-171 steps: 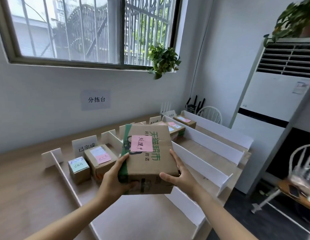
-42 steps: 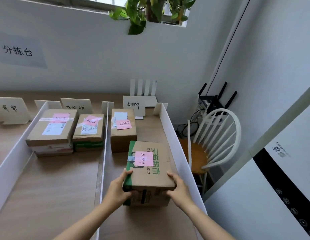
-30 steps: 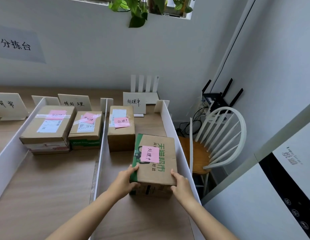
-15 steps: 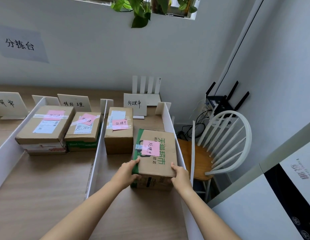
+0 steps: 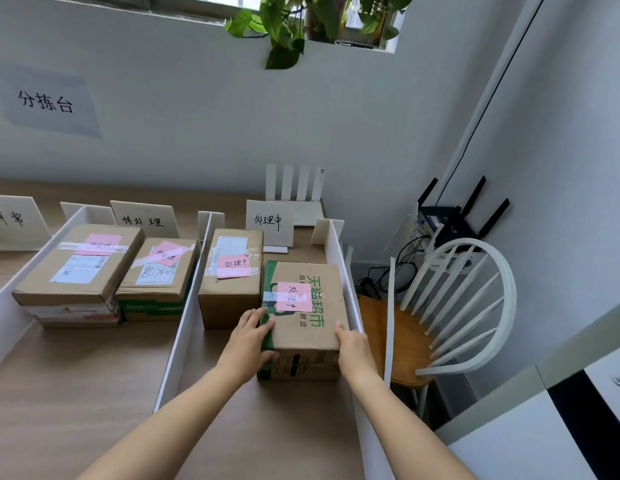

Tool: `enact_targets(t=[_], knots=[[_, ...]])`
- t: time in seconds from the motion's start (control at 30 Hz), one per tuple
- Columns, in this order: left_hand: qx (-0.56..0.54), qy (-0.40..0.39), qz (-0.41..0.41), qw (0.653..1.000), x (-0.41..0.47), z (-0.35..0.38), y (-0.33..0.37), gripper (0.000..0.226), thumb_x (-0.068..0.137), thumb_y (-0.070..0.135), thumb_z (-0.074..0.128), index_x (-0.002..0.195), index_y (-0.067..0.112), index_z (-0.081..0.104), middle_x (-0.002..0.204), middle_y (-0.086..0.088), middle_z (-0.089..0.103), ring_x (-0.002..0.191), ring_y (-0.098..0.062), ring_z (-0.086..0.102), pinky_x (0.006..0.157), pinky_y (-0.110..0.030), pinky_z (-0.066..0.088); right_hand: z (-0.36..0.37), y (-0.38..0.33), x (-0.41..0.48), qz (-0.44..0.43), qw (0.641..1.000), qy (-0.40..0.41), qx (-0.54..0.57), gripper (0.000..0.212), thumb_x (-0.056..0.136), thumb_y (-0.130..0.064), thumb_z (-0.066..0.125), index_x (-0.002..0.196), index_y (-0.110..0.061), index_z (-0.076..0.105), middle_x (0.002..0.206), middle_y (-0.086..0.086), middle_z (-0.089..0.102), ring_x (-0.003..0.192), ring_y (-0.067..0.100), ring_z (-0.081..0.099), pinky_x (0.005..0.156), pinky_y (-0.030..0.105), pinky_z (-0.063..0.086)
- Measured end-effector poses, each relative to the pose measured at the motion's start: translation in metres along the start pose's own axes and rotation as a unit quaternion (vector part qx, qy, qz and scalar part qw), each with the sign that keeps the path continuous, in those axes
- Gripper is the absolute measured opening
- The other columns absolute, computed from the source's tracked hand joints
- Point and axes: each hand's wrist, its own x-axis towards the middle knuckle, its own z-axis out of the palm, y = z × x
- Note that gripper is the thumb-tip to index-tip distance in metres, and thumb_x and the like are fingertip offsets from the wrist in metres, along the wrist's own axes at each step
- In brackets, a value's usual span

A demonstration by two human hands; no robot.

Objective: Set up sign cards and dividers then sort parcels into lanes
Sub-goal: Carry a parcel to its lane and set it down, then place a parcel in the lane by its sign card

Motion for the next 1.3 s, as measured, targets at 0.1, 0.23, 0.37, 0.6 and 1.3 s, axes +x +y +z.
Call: enact_targets(t=[0.1, 0.23, 0.37, 0.6, 1.3], knots=[[0.031, -0.005, 0.004, 0.999, 0.011, -0.002, 0.000, 0.076, 0.089, 0.039, 0.061, 0.150, 0.015, 0.023, 0.158, 0.002, 0.013, 0.146, -0.017, 0.001, 0.117, -0.030, 0.001, -0.009, -0.004, 0.008, -0.001, 1.000, 0.025, -0.005, 0.049, 0.097, -0.011, 0.048, 0.144, -0.010, 0.033, 0.135, 0.012, 0.037, 0.124, 0.026, 0.034, 0.098, 0.029, 0.037], [0.076, -0.008, 0.015, 0.997, 0.031, -0.008, 0.000, 0.077, 0.088, 0.042, 0.060, 0.150, 0.016, 0.023, 0.158, 0.001, 0.016, 0.147, -0.016, 0.003, 0.115, -0.029, -0.007, -0.012, -0.004, 0.031, 0.001, 0.998, 0.044, -0.035, 0.046, 0.093, -0.010, 0.056, 0.137, -0.010, 0.043, 0.140, 0.007, 0.038, 0.125, 0.025, 0.033, 0.095, 0.032, 0.032], [0.112, -0.004, 0.022, 0.993, 0.049, -0.012, -0.003, 0.076, 0.087, 0.045, 0.059, 0.149, 0.018, 0.025, 0.157, 0.001, 0.018, 0.146, -0.014, 0.008, 0.115, -0.028, -0.009, -0.013, -0.003, 0.048, -0.008, 0.997, 0.051, -0.049, 0.044, 0.093, -0.008, 0.054, 0.136, -0.011, 0.045, 0.138, 0.006, 0.039, 0.125, 0.025, 0.034, 0.097, 0.035, 0.030], [0.112, 0.003, 0.013, 0.994, 0.075, -0.016, -0.006, 0.076, 0.087, 0.043, 0.060, 0.150, 0.019, 0.024, 0.157, 0.001, 0.020, 0.146, -0.015, 0.011, 0.117, -0.033, -0.005, -0.012, 0.001, 0.077, -0.019, 0.997, 0.061, -0.038, 0.044, 0.093, -0.012, 0.055, 0.136, -0.015, 0.045, 0.137, 0.003, 0.039, 0.126, 0.022, 0.034, 0.101, 0.035, 0.028], [0.146, 0.011, 0.001, 0.989, 0.097, -0.035, -0.010, 0.075, 0.096, 0.045, 0.046, 0.152, 0.018, 0.006, 0.160, 0.000, 0.004, 0.147, -0.019, -0.002, 0.119, -0.040, -0.003, -0.018, -0.005, 0.126, -0.002, 0.994, 0.046, -0.096, 0.045, 0.092, -0.014, 0.054, 0.135, -0.021, 0.045, 0.133, -0.001, 0.043, 0.124, 0.019, 0.040, 0.106, 0.043, 0.030]])
